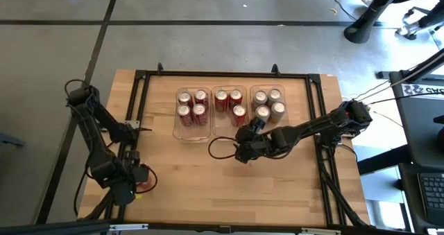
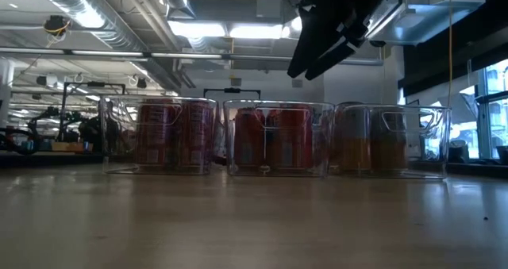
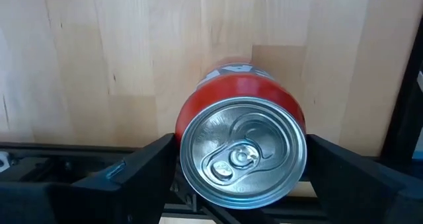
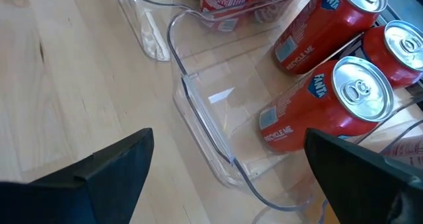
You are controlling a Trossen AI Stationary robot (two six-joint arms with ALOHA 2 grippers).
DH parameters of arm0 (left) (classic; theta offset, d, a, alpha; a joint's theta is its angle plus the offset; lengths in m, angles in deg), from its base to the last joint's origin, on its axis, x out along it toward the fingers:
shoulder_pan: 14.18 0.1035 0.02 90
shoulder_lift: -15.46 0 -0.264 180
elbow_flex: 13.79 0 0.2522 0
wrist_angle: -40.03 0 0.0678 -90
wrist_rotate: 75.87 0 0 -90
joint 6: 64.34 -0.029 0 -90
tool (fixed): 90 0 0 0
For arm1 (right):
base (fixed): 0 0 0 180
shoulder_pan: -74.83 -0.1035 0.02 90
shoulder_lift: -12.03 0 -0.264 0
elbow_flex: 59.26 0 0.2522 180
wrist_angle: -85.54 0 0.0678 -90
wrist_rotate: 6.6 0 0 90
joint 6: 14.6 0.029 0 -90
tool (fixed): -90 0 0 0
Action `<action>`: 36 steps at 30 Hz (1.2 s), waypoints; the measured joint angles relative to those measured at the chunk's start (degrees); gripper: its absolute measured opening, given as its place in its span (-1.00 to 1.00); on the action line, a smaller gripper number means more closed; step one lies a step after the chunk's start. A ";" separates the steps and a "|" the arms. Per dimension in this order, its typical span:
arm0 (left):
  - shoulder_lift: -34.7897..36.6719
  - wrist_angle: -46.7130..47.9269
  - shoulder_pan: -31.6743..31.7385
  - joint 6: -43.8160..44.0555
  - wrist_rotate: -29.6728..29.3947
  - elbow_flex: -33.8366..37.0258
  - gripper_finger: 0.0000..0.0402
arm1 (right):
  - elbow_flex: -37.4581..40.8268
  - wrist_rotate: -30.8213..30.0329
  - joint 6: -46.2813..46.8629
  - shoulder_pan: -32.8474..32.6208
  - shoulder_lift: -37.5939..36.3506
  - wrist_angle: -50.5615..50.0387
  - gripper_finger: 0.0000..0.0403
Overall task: Sort soda cans
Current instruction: Put the orange soda can into the middle transparent bin
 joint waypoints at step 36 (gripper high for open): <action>1.10 -4.62 8.89 -0.38 -8.44 0.13 0.41 | 0.00 0.04 -0.22 -0.02 0.00 -0.35 0.94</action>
